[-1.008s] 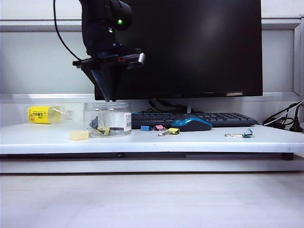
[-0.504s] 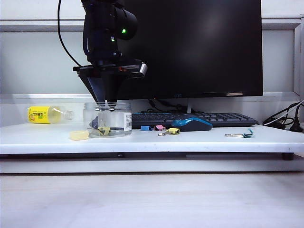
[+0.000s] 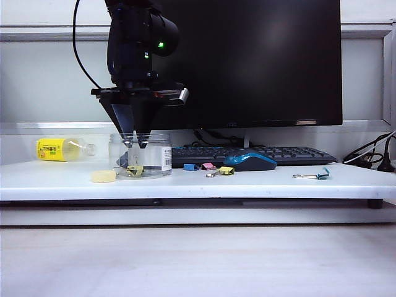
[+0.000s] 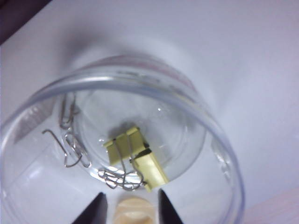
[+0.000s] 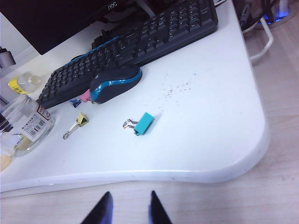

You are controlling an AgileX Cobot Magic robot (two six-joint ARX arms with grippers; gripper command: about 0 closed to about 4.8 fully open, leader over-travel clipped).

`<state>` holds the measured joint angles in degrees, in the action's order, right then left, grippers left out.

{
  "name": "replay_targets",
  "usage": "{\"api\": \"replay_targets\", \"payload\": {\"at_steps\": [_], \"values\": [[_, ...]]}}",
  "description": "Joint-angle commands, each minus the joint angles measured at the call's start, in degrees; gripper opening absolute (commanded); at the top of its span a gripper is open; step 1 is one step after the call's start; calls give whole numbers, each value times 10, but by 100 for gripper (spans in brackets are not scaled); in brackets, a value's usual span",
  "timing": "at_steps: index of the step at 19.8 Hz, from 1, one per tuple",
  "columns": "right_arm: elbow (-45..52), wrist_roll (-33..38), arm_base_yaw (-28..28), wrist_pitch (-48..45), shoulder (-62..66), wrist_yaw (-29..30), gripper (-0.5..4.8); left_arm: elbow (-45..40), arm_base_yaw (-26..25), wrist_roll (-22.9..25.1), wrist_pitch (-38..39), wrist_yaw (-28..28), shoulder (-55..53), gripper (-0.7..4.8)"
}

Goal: Take the clips out of the round transparent plastic box and place them on the table.

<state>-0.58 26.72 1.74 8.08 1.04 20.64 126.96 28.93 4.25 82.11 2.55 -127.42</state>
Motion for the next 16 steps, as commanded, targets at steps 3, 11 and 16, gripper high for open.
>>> {"api": "replay_targets", "payload": {"at_steps": [3,11,16], "values": [[-1,-2,0,-6,0,-2,107,2,1,-28,3,-28,3,154],[-1,-2,0,-6,0,-2,107,2,1,-43,3,-26,3,274],[-1,-2,0,-5,0,-2,107,-13,0,-29,4,-26,3,274]]}}
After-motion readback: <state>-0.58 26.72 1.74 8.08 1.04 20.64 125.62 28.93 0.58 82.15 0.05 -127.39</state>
